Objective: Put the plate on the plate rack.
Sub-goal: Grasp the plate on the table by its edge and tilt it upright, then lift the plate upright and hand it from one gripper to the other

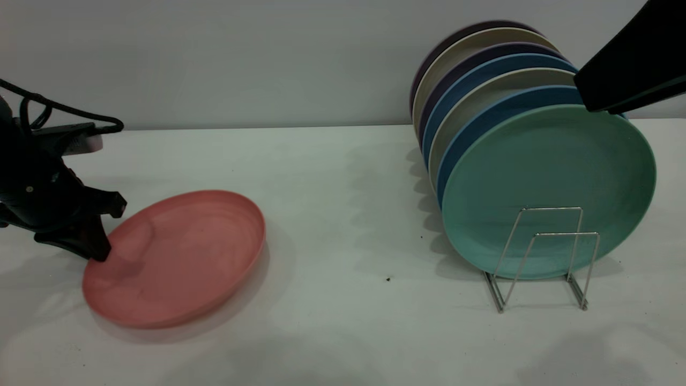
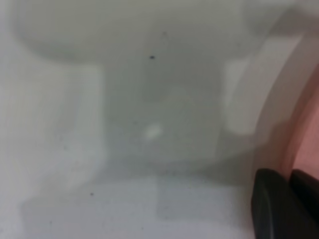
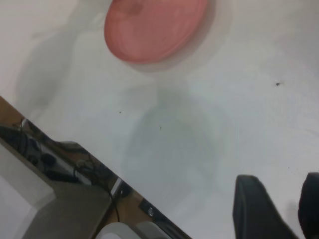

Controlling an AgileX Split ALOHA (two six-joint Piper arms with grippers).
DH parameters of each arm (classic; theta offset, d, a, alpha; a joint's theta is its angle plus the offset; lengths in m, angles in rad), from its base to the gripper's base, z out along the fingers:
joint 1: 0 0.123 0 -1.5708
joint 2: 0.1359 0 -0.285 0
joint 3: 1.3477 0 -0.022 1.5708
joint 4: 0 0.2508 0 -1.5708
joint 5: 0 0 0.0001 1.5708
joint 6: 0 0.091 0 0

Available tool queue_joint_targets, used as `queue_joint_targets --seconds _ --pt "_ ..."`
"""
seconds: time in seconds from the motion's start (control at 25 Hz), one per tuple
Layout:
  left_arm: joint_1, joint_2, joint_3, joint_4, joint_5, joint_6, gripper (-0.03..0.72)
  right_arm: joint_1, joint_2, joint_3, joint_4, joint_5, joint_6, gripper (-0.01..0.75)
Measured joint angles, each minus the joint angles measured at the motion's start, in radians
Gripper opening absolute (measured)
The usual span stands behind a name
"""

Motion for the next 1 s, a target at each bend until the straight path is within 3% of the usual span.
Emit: queue_joint_targets --seconds 0.36,1.0 --pt "-0.012 -0.118 0.002 0.011 0.059 0.161 0.012 0.000 0.000 0.000 0.000 0.010 -0.038 0.239" --pt "-0.184 -0.263 0.040 0.020 0.205 0.405 0.012 0.000 0.105 -0.020 0.001 0.054 -0.137 0.239"
